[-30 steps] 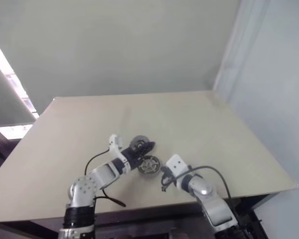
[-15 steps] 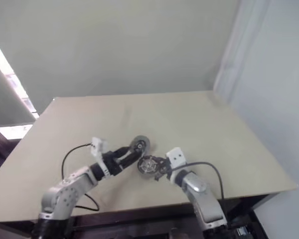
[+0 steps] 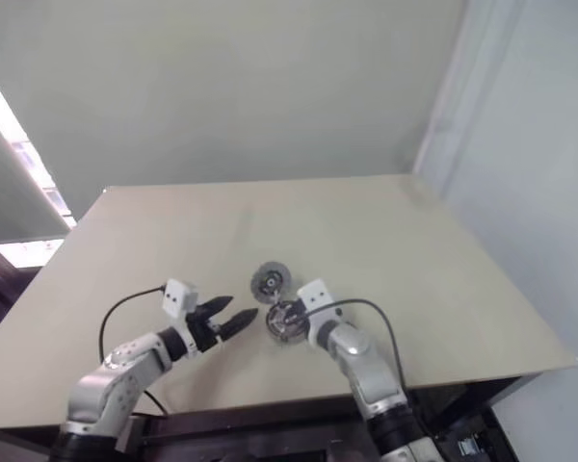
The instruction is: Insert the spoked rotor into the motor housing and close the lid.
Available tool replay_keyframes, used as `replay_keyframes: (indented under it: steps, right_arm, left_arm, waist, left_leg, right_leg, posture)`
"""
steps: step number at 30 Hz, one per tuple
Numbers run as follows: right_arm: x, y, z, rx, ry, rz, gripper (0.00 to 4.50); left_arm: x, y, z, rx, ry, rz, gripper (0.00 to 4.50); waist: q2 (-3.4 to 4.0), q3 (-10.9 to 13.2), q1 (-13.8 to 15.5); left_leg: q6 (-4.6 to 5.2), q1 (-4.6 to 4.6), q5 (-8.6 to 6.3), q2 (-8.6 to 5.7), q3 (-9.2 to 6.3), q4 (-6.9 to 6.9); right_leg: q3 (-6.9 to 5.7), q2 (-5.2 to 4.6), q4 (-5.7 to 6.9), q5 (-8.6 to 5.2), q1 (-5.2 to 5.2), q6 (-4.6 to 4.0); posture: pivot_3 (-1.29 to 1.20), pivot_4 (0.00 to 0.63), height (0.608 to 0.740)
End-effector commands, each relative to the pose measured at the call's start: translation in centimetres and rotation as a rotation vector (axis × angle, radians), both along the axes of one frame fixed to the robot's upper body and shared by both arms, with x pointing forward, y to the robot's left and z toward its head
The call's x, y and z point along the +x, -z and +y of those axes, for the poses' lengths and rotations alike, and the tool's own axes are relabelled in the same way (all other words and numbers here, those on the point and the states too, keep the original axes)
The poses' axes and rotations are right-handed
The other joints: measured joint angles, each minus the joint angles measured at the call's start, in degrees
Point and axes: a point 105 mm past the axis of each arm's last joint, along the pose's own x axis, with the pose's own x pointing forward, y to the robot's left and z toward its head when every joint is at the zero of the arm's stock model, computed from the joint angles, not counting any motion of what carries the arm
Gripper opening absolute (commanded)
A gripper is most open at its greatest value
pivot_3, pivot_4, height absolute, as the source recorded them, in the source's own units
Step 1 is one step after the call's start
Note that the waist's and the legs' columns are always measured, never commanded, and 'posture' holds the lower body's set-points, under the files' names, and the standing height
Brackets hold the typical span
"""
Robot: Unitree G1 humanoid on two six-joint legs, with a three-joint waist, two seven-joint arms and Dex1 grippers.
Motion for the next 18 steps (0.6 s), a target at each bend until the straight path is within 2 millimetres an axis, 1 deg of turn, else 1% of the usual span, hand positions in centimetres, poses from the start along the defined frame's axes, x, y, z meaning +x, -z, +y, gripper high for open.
replay_keyframes:
  steps: [1, 3, 4, 8, 11, 13, 16, 18]
  right_arm:
    - [-0.1, 1.2, 0.2, -0.054, -0.035, 0.009, 0.0]
    - [0.0, 1.7, -0.1, -0.068, -0.022, 0.033, 0.0]
    - [0.1, 1.5, -0.2, -0.062, -0.018, 0.028, 0.0]
    - [0.5, -0.3, -0.1, -0.009, -0.023, -0.004, 0.0]
    - [0.4, -1.4, -0.1, 0.008, -0.05, -0.018, 0.65]
    - [-0.3, -2.0, 0.0, -0.015, -0.11, -0.028, 1.28]
    - [-0.7, -3.2, -0.2, -0.031, -0.13, -0.072, 2.37]
    - [-1.4, -3.4, -0.4, -0.105, -0.185, -0.1, 3.09]
  left_arm:
    - [0.4, -1.0, 0.1, 0.023, -0.004, -0.05, 4.48]
    - [0.5, -0.7, 0.5, 0.054, -0.014, -0.051, 4.48]
    - [0.5, -0.6, 0.6, 0.06, -0.017, -0.05, 4.48]
    - [0.5, -0.3, 0.6, 0.056, -0.017, -0.042, 4.48]
    - [0.4, 0.0, 0.7, 0.058, -0.019, -0.034, 4.5]
    - [0.3, 0.3, 0.9, 0.057, -0.024, -0.025, 4.5]
    - [0.1, 0.5, 1.1, 0.057, -0.028, -0.018, 4.5]
    - [-0.1, 0.8, 1.3, 0.062, -0.03, -0.01, 4.5]
  waist:
    - [0.01, 0.0, -0.01]
    - [0.02, -0.01, -0.02]
    - [0.02, -0.01, -0.05]
    - [0.02, -0.01, -0.04]
    - [0.03, -0.01, -0.04]
    - [0.03, 0.0, -0.02]
    - [0.03, -0.01, -0.02]
    - [0.03, -0.01, -0.02]
  left_leg:
    - [0.0, 0.0, 0.0, 0.01, 0.0, 0.0]
    - [0.01, 0.03, 0.0, 0.01, 0.01, 0.01]
    - [0.01, 0.08, 0.0, 0.01, 0.0, 0.01]
    - [0.0, 0.23, 0.0, 0.01, 0.01, 0.02]
    - [0.01, 0.23, 0.0, 0.01, -0.01, 0.03]
    - [0.01, 0.21, 0.0, 0.01, 0.0, 0.02]
    - [0.01, 0.19, 0.0, 0.0, -0.01, 0.0]
    - [0.01, 0.17, 0.0, 0.0, -0.01, 0.0]
  right_leg:
    - [0.0, 0.01, 0.01, 0.0, 0.0, 0.0]
    - [0.01, 0.01, 0.03, 0.0, 0.02, 0.0]
    - [0.0, 0.02, 0.03, 0.0, 0.06, -0.01]
    - [0.01, 0.02, 0.03, 0.0, 0.18, -0.01]
    - [0.0, 0.02, 0.03, 0.0, 0.19, -0.01]
    - [0.0, 0.02, 0.03, 0.0, 0.17, -0.01]
    - [0.0, 0.01, 0.02, 0.0, 0.15, 0.0]
    - [0.0, 0.01, 0.02, 0.0, 0.13, 0.0]
  posture:
    - [0.0, 0.0, 0.74]
    - [0.0, 0.0, 0.74]
    - [0.0, 0.0, 0.74]
    - [0.0, 0.0, 0.74]
    - [0.0, 0.0, 0.74]
    - [0.0, 0.0, 0.74]
    - [0.0, 0.0, 0.74]
    - [0.0, 0.0, 0.74]
